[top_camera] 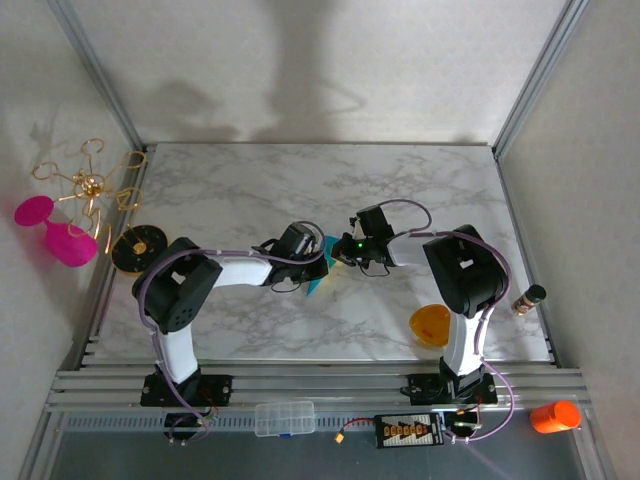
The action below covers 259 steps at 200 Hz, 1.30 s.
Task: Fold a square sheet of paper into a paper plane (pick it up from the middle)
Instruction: Fold the wing for the fifth time at the center of the table.
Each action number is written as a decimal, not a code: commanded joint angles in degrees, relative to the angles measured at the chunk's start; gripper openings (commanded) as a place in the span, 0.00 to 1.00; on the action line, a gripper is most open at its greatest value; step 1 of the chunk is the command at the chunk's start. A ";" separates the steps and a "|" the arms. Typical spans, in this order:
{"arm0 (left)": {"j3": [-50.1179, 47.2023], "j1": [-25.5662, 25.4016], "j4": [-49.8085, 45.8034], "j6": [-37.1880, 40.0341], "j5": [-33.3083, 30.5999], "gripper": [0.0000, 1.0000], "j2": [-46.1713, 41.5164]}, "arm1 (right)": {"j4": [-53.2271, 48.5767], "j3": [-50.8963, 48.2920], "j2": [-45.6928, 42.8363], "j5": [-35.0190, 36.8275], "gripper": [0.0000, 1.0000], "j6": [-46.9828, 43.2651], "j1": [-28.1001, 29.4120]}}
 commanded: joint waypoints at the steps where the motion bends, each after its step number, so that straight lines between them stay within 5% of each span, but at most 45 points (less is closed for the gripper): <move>1: -0.61 0.62 1.34 -1.15 1.20 0.00 0.97 | -3.82 -1.15 -0.20 1.82 0.07 -0.06 0.39; 44: -4.39 1.15 -3.99 0.49 -2.57 0.00 0.64 | -7.09 2.90 0.65 6.98 0.07 -5.90 -1.25; 101: -6.68 1.24 -4.46 1.32 -2.72 0.00 1.07 | -7.05 7.07 4.80 5.07 0.08 -9.64 -8.34; 136: -5.47 1.24 -4.27 1.44 -2.29 0.00 1.32 | -8.13 8.31 0.56 7.80 0.08 -10.13 -9.72; 191: -4.17 1.24 -4.43 1.94 -1.64 0.00 1.52 | -4.41 2.99 -6.07 2.35 0.08 -7.97 -5.55; 259: -3.39 1.24 -4.85 2.91 -0.86 0.00 1.83 | -3.68 5.70 1.88 -1.33 0.08 -5.16 0.21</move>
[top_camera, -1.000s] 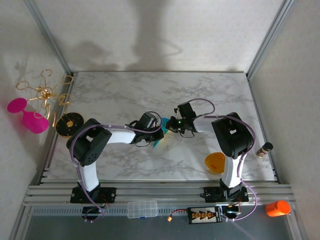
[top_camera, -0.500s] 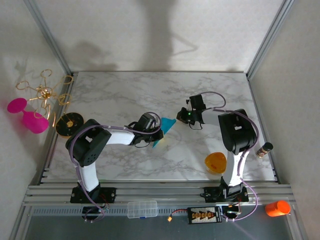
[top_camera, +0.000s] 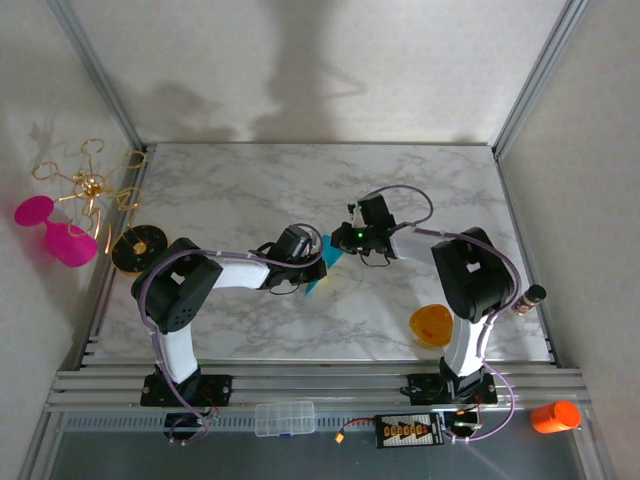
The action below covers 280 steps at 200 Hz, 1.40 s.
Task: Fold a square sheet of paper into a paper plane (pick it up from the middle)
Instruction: Fold the wing for the fifth time at the center of the table.
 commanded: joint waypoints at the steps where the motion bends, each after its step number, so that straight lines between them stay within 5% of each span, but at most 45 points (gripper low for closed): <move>1: -0.65 0.76 -8.45 1.72 -0.87 0.00 2.13 | -0.01 1.40 3.89 -2.17 0.08 1.31 0.56; 73: 2.15 0.78 -6.98 3.92 2.02 0.00 -2.01 | -3.96 -0.17 6.69 1.91 0.07 -0.51 0.37; 91: 3.76 0.93 -5.54 4.15 2.50 0.08 -2.81 | -4.14 -0.43 7.11 2.32 0.07 -0.60 0.38; 152: 6.64 1.11 -3.78 2.97 5.64 0.07 2.62 | -4.61 -0.17 8.03 3.24 0.07 -0.60 0.25; 280: -10.37 0.60 -7.69 6.39 5.48 0.00 -4.21 | -7.13 0.54 9.25 5.44 0.07 -0.94 -0.78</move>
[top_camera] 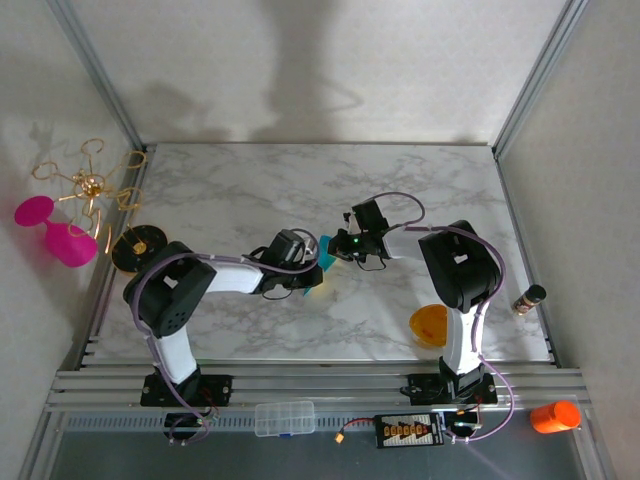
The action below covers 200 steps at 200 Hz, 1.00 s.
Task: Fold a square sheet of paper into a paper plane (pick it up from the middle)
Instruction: Fold the wing for the fifth time at the center of the table.
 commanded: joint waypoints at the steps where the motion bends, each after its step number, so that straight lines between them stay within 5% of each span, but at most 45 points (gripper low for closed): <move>1: -5.22 -0.15 -9.13 1.45 0.19 0.00 -1.09 | -6.38 -0.88 4.10 6.56 0.07 -1.72 -1.01; 143: -10.22 -2.01 -22.41 7.46 -4.59 0.00 -9.80 | -6.91 -0.79 4.07 6.86 0.07 -2.30 -1.37; 200: -3.48 0.37 -24.35 5.45 -6.81 0.02 -19.67 | -9.12 3.08 -0.42 6.86 0.12 -4.84 -1.06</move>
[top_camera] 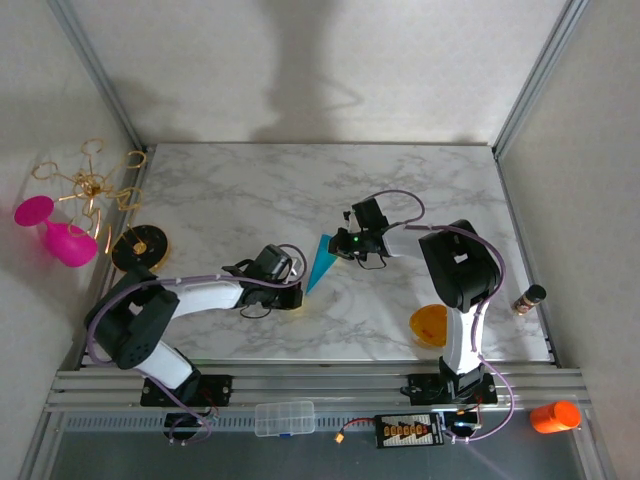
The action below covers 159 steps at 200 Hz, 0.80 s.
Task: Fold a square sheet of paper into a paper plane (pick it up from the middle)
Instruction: Fold the wing for the fifth time at the center of the table, then turn over a paper plane at the center of the table.
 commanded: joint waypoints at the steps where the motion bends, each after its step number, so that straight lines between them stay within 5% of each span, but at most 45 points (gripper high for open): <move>1: 3.88 1.42 -5.94 -1.02 -3.35 0.03 -5.03 | -7.02 1.81 -0.64 5.68 0.12 -2.83 -0.86; 51: 9.45 8.64 -7.07 -2.41 -12.49 0.26 -13.48 | -14.52 9.21 -6.71 10.00 0.36 -4.92 0.55; 85: 10.22 12.61 -6.66 -3.63 -18.79 0.68 -16.71 | -23.01 11.40 -7.71 21.50 0.45 -2.25 3.64; 131: 8.44 16.31 -4.41 -2.58 -24.71 0.98 -19.39 | -34.92 19.19 -3.89 37.87 0.57 5.38 10.27; 159: 6.60 18.15 -2.46 -1.64 -27.32 0.99 -21.87 | -40.78 25.48 1.71 42.29 0.56 10.72 14.52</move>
